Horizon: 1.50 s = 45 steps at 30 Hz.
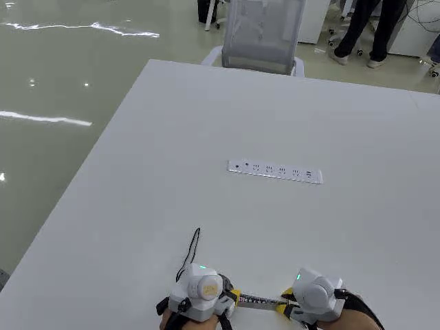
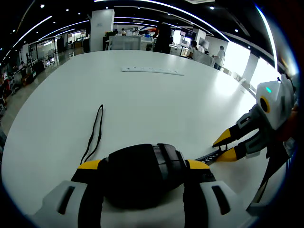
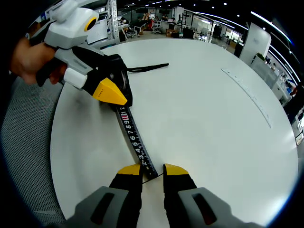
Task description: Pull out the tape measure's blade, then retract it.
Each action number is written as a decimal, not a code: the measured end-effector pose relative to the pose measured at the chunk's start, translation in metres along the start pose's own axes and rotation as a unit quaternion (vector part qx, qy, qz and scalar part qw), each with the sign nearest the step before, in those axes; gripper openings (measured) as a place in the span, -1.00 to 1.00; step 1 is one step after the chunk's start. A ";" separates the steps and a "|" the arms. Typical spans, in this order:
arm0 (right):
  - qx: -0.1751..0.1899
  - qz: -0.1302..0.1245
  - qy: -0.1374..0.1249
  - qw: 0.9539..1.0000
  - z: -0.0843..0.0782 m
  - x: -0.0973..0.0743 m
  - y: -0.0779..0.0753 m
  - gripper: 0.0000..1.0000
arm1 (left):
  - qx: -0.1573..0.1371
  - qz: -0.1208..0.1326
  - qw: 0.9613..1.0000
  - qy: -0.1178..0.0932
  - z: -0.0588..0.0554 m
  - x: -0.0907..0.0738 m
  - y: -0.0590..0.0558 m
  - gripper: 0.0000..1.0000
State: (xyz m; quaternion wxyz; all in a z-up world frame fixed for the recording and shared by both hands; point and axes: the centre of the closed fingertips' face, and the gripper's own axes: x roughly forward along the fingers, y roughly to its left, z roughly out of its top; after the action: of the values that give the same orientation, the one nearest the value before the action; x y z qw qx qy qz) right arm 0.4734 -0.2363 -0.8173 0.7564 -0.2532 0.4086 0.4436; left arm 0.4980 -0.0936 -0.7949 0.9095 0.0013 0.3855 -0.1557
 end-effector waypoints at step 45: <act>0.001 0.004 -0.010 1.000 0.020 0.010 0.011 -0.67 | 0.002 -0.003 1.000 0.003 -0.001 0.001 0.000 0.31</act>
State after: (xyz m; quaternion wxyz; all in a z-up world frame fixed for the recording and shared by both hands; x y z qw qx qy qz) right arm 0.4739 -0.2115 -0.8152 0.7592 -0.2460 0.4024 0.4485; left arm 0.4984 -0.0935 -0.7963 0.9078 0.0026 0.3880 -0.1589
